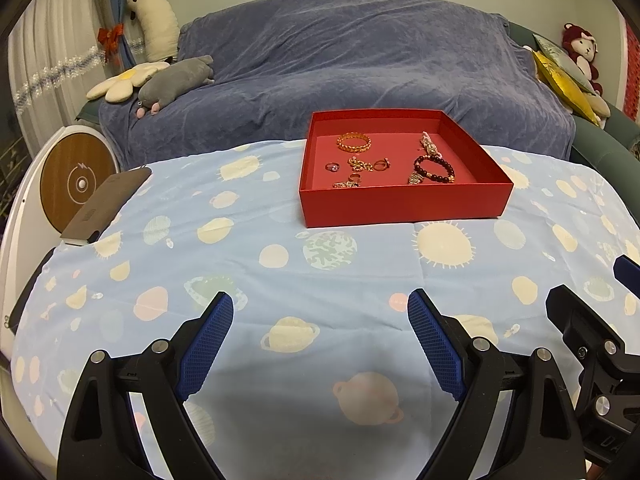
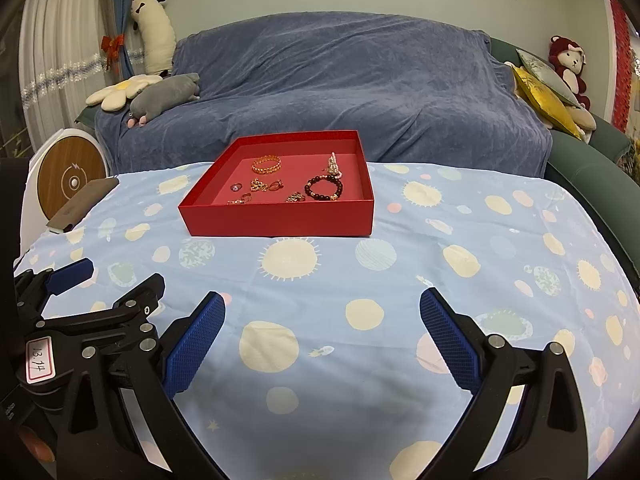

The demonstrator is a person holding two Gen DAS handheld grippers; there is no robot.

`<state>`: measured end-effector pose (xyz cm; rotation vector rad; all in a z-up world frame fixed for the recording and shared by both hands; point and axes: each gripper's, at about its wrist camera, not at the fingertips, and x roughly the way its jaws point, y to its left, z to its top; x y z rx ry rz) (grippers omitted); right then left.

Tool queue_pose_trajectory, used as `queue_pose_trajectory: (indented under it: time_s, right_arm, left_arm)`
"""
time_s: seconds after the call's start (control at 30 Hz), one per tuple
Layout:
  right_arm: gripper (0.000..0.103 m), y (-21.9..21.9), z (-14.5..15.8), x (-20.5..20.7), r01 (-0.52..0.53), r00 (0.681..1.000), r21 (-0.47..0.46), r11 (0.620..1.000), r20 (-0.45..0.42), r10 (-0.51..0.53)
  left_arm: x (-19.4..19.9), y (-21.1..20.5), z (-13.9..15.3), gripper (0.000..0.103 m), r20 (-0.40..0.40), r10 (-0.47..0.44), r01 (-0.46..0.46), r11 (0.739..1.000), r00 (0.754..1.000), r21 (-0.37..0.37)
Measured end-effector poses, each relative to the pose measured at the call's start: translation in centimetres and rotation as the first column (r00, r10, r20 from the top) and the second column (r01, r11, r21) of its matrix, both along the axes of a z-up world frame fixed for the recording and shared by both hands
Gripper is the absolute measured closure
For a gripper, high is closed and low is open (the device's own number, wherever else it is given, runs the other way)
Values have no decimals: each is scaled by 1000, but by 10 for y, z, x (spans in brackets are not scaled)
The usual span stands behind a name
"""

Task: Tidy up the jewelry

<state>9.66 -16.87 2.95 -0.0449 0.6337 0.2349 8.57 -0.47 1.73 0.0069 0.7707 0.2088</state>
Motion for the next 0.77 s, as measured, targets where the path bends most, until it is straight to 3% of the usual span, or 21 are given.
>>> queue_pose_trajectory:
  time_s: [0.77]
  right_arm:
    - [5,2,-2,0,7,1000,3,1000,5,-7]
  left_arm:
    - [0,6,-3,17,4,14,-13,1000,1000,-26]
